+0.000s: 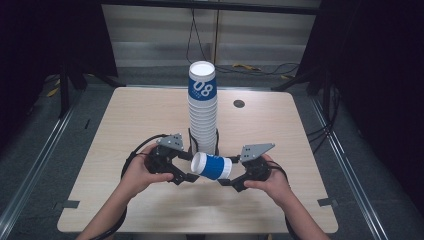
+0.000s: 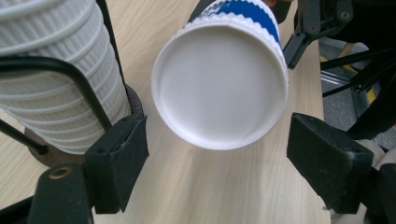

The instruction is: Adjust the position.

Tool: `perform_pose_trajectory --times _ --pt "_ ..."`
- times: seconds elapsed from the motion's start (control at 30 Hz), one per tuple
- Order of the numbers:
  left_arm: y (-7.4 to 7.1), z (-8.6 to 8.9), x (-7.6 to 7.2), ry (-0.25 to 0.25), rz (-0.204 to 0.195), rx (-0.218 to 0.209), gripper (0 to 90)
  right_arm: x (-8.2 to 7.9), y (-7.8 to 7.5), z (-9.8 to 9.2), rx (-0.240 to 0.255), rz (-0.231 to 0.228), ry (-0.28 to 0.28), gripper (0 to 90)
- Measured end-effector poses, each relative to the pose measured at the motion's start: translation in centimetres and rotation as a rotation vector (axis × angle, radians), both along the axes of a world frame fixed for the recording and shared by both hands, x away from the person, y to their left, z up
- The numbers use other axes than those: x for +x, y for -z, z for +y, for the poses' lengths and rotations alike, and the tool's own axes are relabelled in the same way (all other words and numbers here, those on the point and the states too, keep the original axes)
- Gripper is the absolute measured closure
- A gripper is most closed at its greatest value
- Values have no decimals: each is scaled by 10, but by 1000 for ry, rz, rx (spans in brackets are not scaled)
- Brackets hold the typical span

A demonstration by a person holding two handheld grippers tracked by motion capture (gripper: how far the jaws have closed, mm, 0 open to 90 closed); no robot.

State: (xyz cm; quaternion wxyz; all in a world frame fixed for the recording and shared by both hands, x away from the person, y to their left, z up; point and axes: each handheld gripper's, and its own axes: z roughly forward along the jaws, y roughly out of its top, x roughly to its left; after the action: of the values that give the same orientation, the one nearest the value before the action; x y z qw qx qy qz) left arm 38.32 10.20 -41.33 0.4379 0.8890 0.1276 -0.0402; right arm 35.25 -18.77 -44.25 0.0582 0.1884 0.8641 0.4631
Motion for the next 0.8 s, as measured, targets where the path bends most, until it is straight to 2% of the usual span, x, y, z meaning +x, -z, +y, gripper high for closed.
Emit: perform_pose_trajectory --times 0.13,0.23,0.27,0.33,0.5,0.53,0.8 --pt "3 2 1 -1 -13 25 205 1 -1 -1 -15 1 -2 217" --pt "5 3 1 -8 -12 27 205 1 -2 -1 -36 3 -4 217" --pt "5 3 1 -12 -12 44 204 2 -2 -1 -38 6 -6 217" --pt "7 4 1 -16 -10 38 205 2 -3 -1 -51 5 -6 217" --pt "8 3 -1 -16 -24 58 205 3 -4 -2 -78 8 -4 217" --pt "8 3 -2 -14 -24 73 205 3 -4 -2 -84 8 -8 217" --pt "13 3 -2 -21 -14 76 206 4 -8 -1 -122 3 -22 216"
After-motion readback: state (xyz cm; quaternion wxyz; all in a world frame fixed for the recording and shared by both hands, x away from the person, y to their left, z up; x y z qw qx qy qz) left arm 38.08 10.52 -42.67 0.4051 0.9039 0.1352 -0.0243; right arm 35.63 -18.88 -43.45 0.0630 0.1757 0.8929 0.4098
